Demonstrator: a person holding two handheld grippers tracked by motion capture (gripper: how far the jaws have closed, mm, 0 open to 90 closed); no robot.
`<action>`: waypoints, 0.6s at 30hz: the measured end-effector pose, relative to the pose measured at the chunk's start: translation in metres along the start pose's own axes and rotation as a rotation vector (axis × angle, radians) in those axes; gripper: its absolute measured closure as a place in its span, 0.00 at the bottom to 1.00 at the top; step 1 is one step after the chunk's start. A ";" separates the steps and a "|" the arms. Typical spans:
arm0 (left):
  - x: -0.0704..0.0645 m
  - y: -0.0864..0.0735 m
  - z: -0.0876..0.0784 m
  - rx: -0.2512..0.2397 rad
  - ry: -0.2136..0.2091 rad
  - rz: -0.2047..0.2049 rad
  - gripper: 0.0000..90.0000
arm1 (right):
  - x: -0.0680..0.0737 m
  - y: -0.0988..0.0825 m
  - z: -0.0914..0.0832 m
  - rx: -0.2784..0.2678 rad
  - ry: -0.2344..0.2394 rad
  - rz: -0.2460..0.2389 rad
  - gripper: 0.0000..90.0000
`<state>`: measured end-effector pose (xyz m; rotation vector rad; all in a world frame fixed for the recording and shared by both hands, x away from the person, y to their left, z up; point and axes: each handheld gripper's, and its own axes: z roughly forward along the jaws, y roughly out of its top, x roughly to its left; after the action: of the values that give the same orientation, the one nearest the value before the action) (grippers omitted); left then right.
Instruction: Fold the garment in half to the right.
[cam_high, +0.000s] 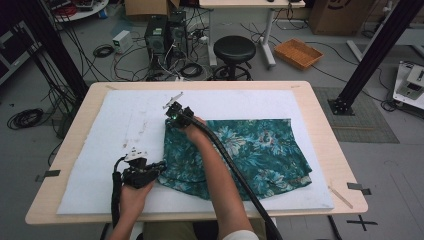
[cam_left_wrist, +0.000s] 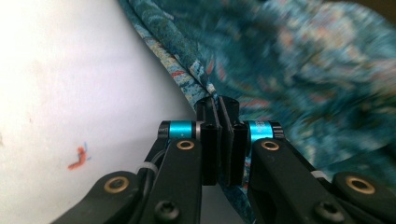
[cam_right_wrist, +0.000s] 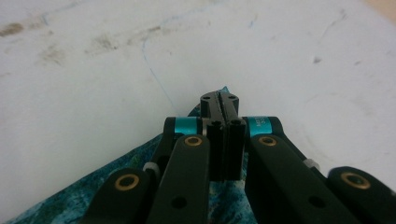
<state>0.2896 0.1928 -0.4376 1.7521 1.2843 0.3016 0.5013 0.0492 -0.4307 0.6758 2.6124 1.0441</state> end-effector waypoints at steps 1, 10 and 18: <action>-0.001 0.002 -0.002 -0.013 -0.022 -0.006 0.97 | 0.000 0.001 -0.005 -0.016 -0.002 -0.009 1.00; -0.034 0.033 -0.009 -0.078 -0.189 0.031 0.97 | -0.014 -0.003 -0.060 -0.110 -0.009 -0.010 1.00; -0.083 0.069 0.006 -0.039 -0.279 0.133 0.97 | -0.034 -0.022 -0.115 -0.184 -0.034 0.015 1.00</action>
<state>0.3019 0.1164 -0.3621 1.7790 0.9591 0.1491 0.4786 -0.0486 -0.3624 0.6641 2.4474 1.2477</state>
